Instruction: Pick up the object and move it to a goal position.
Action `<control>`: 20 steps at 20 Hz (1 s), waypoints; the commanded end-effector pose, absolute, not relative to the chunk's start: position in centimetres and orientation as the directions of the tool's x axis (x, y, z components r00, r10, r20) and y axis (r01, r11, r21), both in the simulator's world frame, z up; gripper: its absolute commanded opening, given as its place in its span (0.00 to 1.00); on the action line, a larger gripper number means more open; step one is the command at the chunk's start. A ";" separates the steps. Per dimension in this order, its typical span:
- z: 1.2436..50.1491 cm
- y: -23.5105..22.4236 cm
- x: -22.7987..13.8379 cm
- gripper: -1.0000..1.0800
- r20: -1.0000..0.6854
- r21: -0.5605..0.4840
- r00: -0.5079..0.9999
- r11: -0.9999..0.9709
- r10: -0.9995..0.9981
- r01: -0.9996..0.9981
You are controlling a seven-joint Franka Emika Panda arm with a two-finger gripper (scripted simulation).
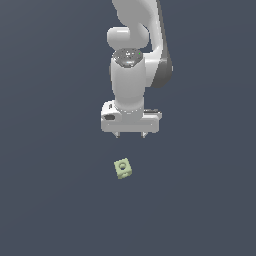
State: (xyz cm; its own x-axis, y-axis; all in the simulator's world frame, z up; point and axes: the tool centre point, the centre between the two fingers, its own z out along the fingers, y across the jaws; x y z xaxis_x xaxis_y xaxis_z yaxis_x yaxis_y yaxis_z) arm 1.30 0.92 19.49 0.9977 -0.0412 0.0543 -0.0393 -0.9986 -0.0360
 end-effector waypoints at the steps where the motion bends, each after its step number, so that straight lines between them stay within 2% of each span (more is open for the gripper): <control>1: 19.5 0.9 1.3 0.96 0.054 -0.036 0.998 -0.999 -0.041 -0.039; 20: 19.0 0.2 1.0 0.96 0.037 -0.014 0.999 -1.000 -0.005 -0.004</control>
State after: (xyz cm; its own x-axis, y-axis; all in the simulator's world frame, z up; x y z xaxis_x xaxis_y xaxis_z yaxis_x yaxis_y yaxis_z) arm 0.91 0.19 19.21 0.9992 -0.0105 0.0385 -0.0100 -0.9998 -0.0152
